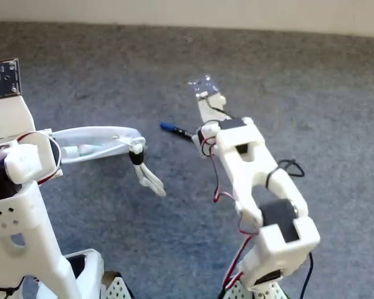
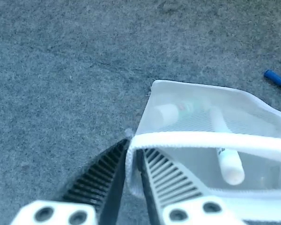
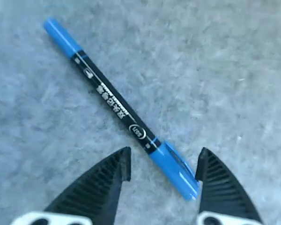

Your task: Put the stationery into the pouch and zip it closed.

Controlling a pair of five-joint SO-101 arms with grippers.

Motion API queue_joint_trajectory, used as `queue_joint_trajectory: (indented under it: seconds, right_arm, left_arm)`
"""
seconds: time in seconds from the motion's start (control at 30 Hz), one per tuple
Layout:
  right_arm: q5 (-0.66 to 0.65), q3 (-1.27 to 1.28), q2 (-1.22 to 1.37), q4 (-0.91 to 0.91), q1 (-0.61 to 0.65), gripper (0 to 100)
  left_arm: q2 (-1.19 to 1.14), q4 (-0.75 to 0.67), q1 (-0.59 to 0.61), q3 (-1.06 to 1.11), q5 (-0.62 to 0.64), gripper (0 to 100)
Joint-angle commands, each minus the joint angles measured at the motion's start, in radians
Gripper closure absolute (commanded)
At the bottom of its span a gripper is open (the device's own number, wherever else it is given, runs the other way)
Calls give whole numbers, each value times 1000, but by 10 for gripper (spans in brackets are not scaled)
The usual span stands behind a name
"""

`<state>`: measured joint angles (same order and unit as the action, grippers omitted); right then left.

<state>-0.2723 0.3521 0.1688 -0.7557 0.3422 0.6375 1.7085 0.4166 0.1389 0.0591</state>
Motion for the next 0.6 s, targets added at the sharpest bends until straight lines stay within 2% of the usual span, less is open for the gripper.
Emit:
queue_joint_trajectory:
  seconds: [0.0,0.07,0.23,0.33,0.47,0.57]
  right_arm:
    - [-31,-76,30,-4,-12,783]
    - [-29,-87,42,-5,-13,802]
    - [-41,-85,44,-79,-16,933]
    - [-89,-88,41,-162,-30,951]
    - [-92,-90,38,-200,-67,978]
    - [-92,-157,39,-311,-85,980]
  left_arm:
    - [-16,3,-8,8,-9,995]
    - [-16,3,-8,8,-11,995]
    - [-16,5,-8,8,-11,995]
    - [-16,5,-8,8,-23,995]
    - [-16,8,-8,8,-29,995]
    - [-16,8,-8,8,-29,995]
